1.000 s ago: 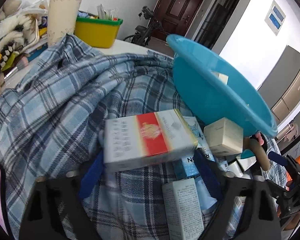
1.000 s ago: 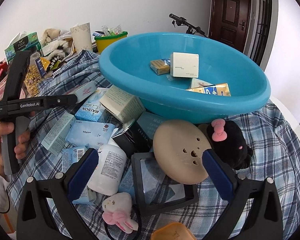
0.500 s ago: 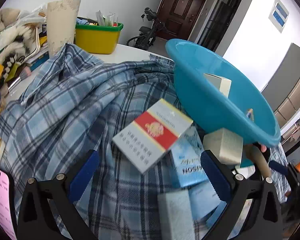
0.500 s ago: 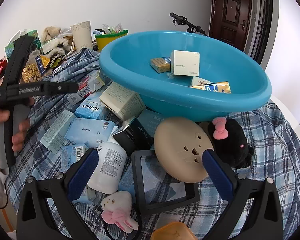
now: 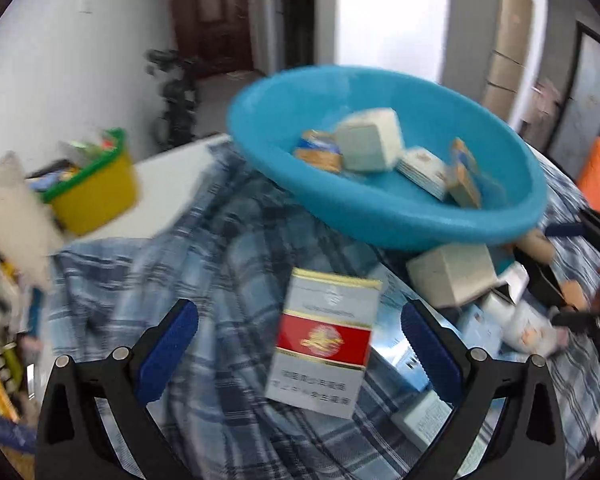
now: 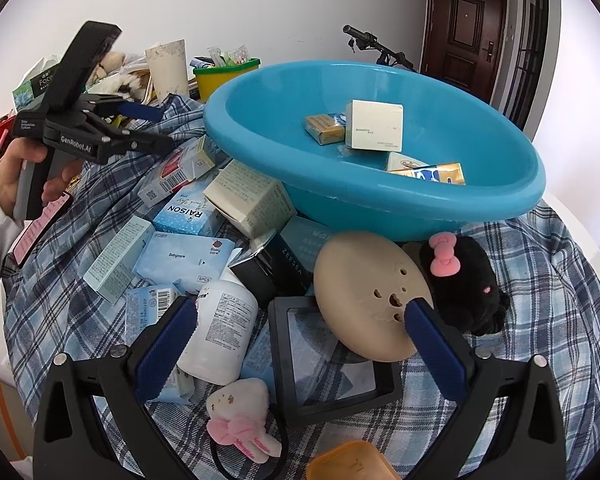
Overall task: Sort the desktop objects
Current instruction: 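Grasp the red-white Filter Cigarettes pack with the left tool, then hold the cigarette pack in the left tool while the right tool grasps the amber soap bar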
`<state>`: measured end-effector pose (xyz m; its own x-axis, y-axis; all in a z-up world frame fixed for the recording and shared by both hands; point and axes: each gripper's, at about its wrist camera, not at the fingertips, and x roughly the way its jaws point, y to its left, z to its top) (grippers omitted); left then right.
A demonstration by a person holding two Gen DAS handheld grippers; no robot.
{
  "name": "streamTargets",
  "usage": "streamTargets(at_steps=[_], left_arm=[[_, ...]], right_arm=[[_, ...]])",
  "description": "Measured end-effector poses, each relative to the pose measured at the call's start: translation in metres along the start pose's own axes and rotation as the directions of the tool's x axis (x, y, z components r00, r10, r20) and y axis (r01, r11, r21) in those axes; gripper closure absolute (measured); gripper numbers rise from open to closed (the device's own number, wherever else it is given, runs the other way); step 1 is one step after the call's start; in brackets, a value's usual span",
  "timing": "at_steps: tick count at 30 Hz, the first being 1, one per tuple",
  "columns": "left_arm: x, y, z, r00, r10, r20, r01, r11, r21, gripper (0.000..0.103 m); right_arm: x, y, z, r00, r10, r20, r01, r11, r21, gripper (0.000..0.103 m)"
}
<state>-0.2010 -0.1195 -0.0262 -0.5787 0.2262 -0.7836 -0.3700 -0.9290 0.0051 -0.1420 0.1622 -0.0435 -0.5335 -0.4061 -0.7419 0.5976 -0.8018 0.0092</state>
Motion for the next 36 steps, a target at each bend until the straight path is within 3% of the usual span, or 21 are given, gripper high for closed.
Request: streamTargets(at_steps=[3,12,15,16,19,26,31,36], left_arm=[[0.014,0.000,-0.006,0.999,0.025,-0.039,-0.024,0.999,0.027,0.000],[0.037,-0.010,-0.015,0.994,-0.055,-0.093,0.060,0.997,0.054,0.002],[0.037,-0.012,-0.015,0.988,-0.126,-0.086,0.128,0.992,0.019,0.026],[0.035,-0.012,-0.015,0.990,-0.123,-0.075,0.124,0.992,0.011,0.040],[0.030,-0.017,-0.014,0.997,-0.061,-0.057,0.063,0.997,0.037,0.041],[0.016,-0.028,-0.009,0.998,-0.062,-0.017,0.063,0.997,0.048,0.041],[-0.002,-0.036,-0.007,0.999,-0.049,0.014,0.048,0.998,0.046,0.041],[-0.040,-0.047,-0.017,0.995,-0.029,0.099,0.029,1.000,0.006,0.041]], right_arm=[[0.001,0.000,0.000,1.000,-0.004,-0.002,0.004,1.000,0.003,0.000],[0.004,-0.001,0.000,1.000,-0.015,-0.008,0.015,1.000,0.002,0.000],[0.004,0.000,0.000,1.000,-0.013,-0.007,0.013,1.000,-0.002,0.000],[0.004,0.000,0.000,1.000,-0.015,-0.007,0.015,1.000,-0.002,0.000],[0.003,-0.001,-0.001,1.000,-0.013,-0.005,0.013,1.000,0.002,0.000],[0.001,-0.001,0.000,1.000,-0.015,0.001,0.014,1.000,0.011,0.000],[-0.012,0.002,0.003,0.998,-0.007,0.058,0.007,1.000,0.009,0.000],[-0.026,-0.011,0.004,0.996,0.018,0.092,-0.023,0.999,0.048,0.000]])
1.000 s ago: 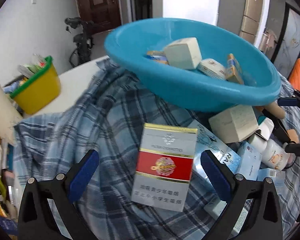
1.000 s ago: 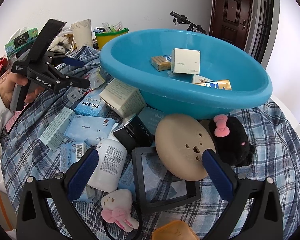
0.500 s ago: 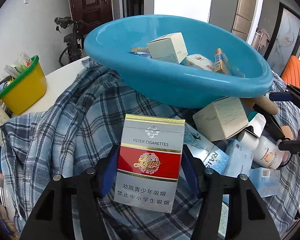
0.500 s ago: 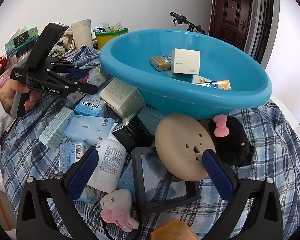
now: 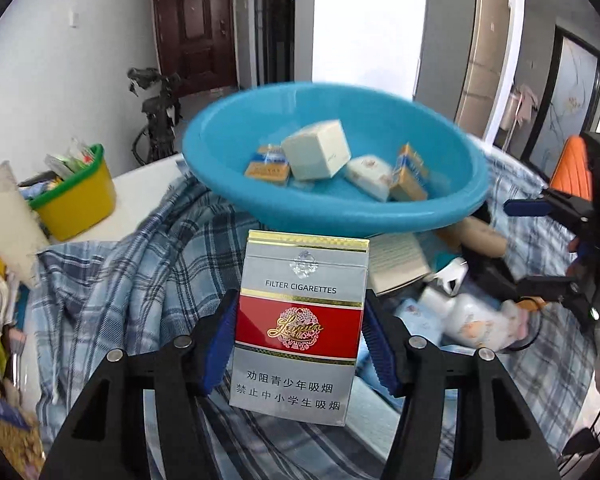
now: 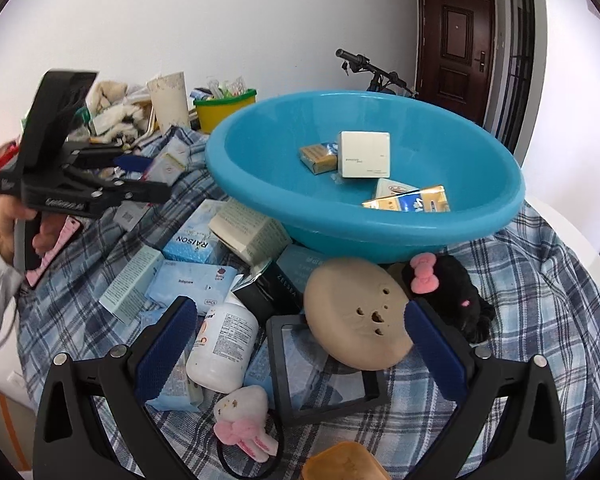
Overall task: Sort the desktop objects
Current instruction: 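Hold the cigarette pack in the left tool while the right tool grasps the amber soap bar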
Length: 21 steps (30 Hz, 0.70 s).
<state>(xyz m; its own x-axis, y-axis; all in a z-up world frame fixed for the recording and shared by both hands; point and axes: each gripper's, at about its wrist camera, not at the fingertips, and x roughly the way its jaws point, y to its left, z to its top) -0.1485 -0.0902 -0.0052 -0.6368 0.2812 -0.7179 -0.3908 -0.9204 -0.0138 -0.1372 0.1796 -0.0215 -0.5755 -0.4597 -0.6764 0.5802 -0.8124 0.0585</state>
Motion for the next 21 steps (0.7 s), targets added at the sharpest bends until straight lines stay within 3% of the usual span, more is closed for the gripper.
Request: streamTargets(at_steps=[3,12,21], left_arm=[[-0.021,-0.011,-0.001,0.999,0.006,0.048,-0.006,1.000,-0.009,0.041],[-0.058,-0.057,0.001,0.981,-0.104,0.165,0.107,0.994,-0.005,0.041],[-0.061,-0.088,-0.001,0.970,-0.162,0.184,0.169,0.985,-0.024,0.041]], right_arm=[[-0.018,-0.010,-0.003,1.000,-0.019,0.019,0.019,1.000,0.008,0.000],[-0.076,-0.025,-0.032,0.997,-0.075,0.033,0.076,0.996,-0.043,0.000],[-0.068,-0.023,-0.071,0.999,-0.023,-0.026,0.020,0.996,-0.091,0.000]])
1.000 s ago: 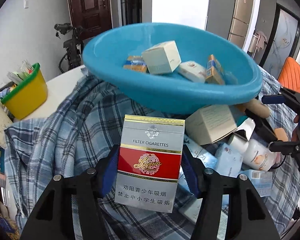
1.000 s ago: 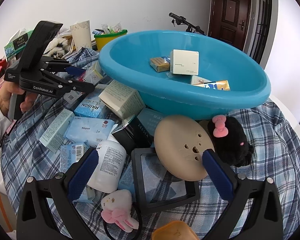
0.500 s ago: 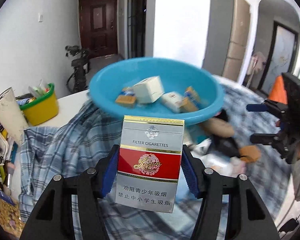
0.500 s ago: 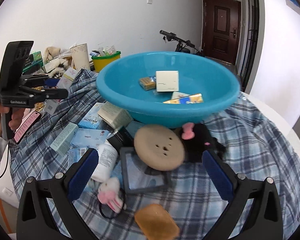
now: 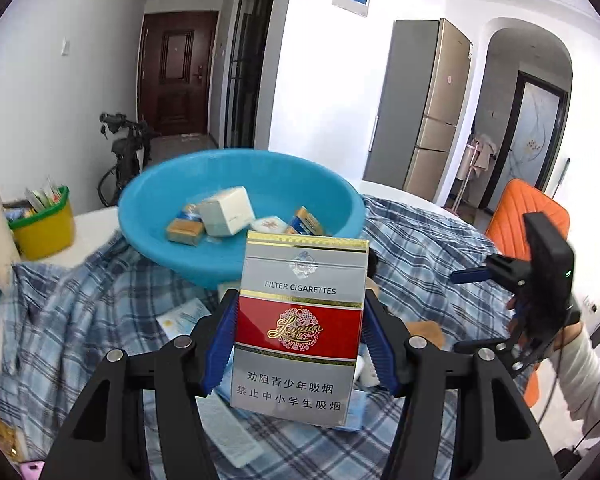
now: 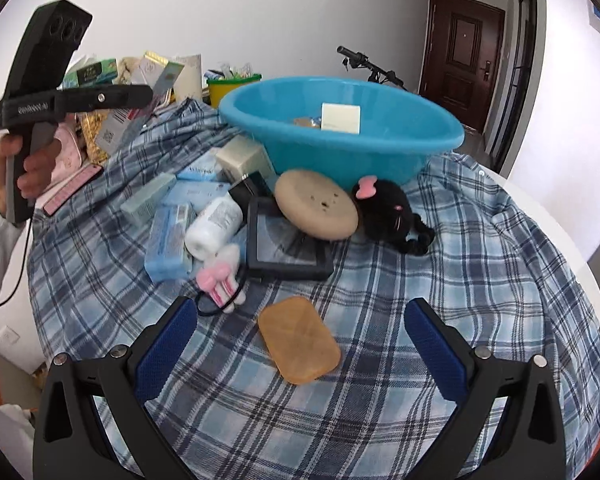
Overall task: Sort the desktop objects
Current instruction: 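Hold the cigarette pack in the left tool while the right tool grasps the amber soap bar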
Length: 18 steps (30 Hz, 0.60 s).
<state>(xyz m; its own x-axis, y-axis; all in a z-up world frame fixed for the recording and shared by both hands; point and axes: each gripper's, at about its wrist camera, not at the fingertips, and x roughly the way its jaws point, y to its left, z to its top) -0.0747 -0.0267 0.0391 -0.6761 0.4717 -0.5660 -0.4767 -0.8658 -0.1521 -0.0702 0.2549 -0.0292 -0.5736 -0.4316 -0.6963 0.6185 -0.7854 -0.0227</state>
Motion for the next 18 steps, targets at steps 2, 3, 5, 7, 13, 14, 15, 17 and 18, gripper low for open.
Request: streamTargets(at_steps=[2,3,5,7,13,14,15,17,18], left_arm=[[0.004,-0.003,-0.003,1.000,0.001,-0.003,-0.001,1.000,-0.004,0.041],[0.005,-0.004,-0.004,1.000,-0.004,-0.005,0.004,1.000,-0.008,0.041],[0.008,-0.003,-0.007,1.000,-0.017,-0.011,0.017,1.000,-0.024,0.041],[0.010,-0.003,-0.009,0.999,-0.031,-0.019,0.030,0.999,-0.040,0.041],[0.010,-0.001,-0.014,0.999,-0.043,-0.018,0.042,0.998,-0.056,0.041],[0.011,0.000,-0.014,0.999,-0.045,-0.018,0.044,0.997,-0.060,0.041],[0.011,0.000,-0.015,0.999,-0.049,-0.019,0.047,0.997,-0.067,0.041],[0.013,0.001,-0.015,0.998,-0.058,-0.020,0.056,0.996,-0.075,0.041],[0.013,0.001,-0.015,0.998,-0.058,-0.020,0.057,0.996,-0.076,0.041]], right_arm=[[0.007,-0.002,-0.003,1.000,0.020,-0.011,-0.020,1.000,0.002,0.000],[0.010,-0.004,-0.005,0.999,0.036,-0.020,-0.036,0.999,0.004,0.001],[0.017,-0.008,-0.007,0.999,0.045,-0.029,-0.045,0.999,0.009,0.004],[0.024,-0.013,-0.010,0.997,0.055,-0.047,-0.054,0.998,0.019,0.009],[0.038,-0.018,-0.016,0.996,0.038,-0.082,-0.038,0.999,0.009,0.027],[0.038,-0.019,-0.016,0.995,0.049,-0.083,-0.048,0.999,0.016,0.027],[0.040,-0.018,-0.016,0.995,0.053,-0.089,-0.053,0.999,0.012,0.027],[0.040,-0.013,-0.016,0.994,0.053,-0.097,-0.054,0.998,-0.014,0.027],[0.040,-0.011,-0.016,0.994,0.057,-0.098,-0.059,0.998,-0.021,0.027]])
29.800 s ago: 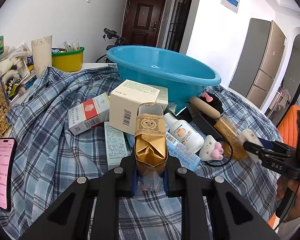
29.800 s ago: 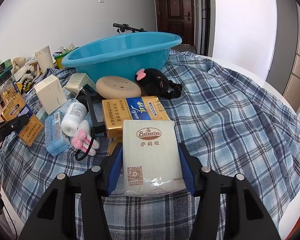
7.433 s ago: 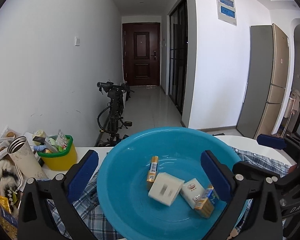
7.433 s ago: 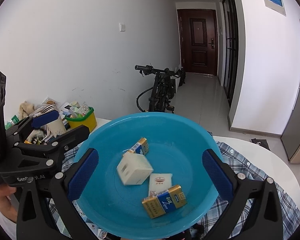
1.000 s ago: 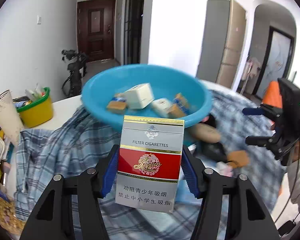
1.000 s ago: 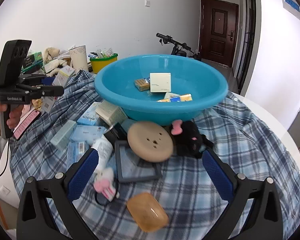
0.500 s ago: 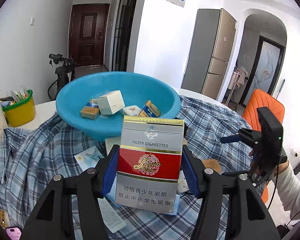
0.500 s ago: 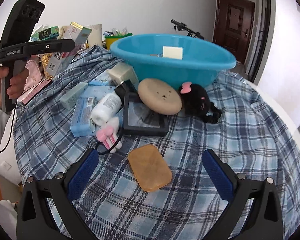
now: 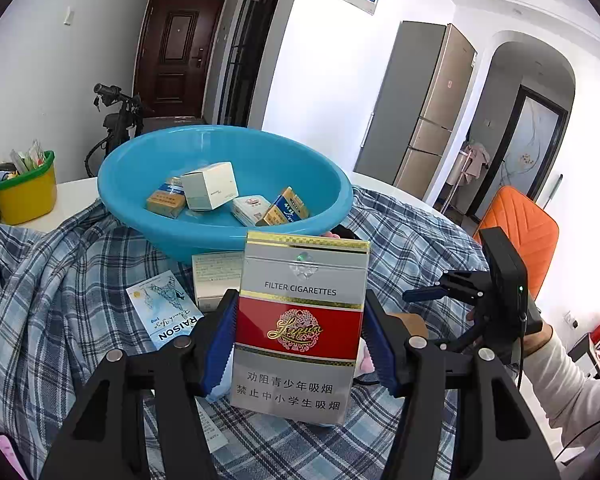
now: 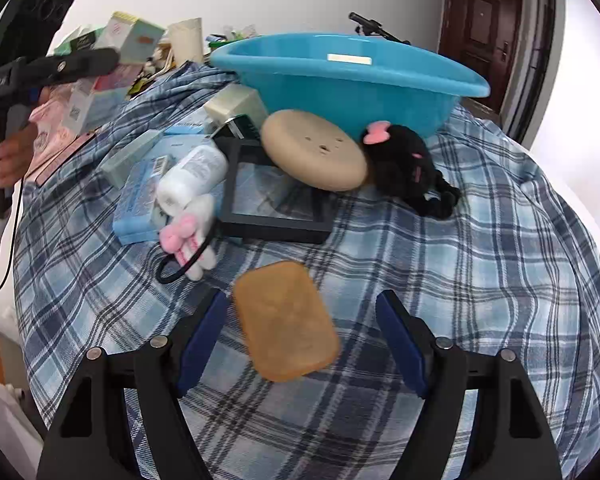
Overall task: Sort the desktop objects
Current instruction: 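Hold the cigarette pack in the left tool while the right tool grasps the amber soap bar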
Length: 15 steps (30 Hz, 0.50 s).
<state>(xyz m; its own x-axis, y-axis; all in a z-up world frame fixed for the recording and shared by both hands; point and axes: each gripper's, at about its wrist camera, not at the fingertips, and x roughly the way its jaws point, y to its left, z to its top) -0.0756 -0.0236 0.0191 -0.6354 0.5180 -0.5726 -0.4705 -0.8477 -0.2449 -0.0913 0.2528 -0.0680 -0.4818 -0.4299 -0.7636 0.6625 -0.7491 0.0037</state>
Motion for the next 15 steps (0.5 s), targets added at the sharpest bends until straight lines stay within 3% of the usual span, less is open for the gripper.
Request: streamTargets(at_steps=[3,10,15], left_arm=[[0.0004,0.0002,0.0000,1.000,-0.002,0.000,0.002,1.000,-0.002,0.041],[0.0028,0.0025,-0.0031,1.000,-0.004,-0.004,0.004,1.000,-0.009,0.041],[0.0030,0.0039,-0.0058,1.000,-0.006,-0.007,0.006,1.000,-0.020,0.041]], right_arm=[[0.0015,0.0063,-0.0003,1.000,0.013,-0.010,-0.013,1.000,-0.024,0.032],[0.0076,0.0074,-0.0044,0.999,0.025,-0.035,-0.026,0.999,-0.029,0.058],[0.0062,0.0067,-0.0042,0.999,0.031,-0.035,-0.032,0.999,-0.020,0.059]])
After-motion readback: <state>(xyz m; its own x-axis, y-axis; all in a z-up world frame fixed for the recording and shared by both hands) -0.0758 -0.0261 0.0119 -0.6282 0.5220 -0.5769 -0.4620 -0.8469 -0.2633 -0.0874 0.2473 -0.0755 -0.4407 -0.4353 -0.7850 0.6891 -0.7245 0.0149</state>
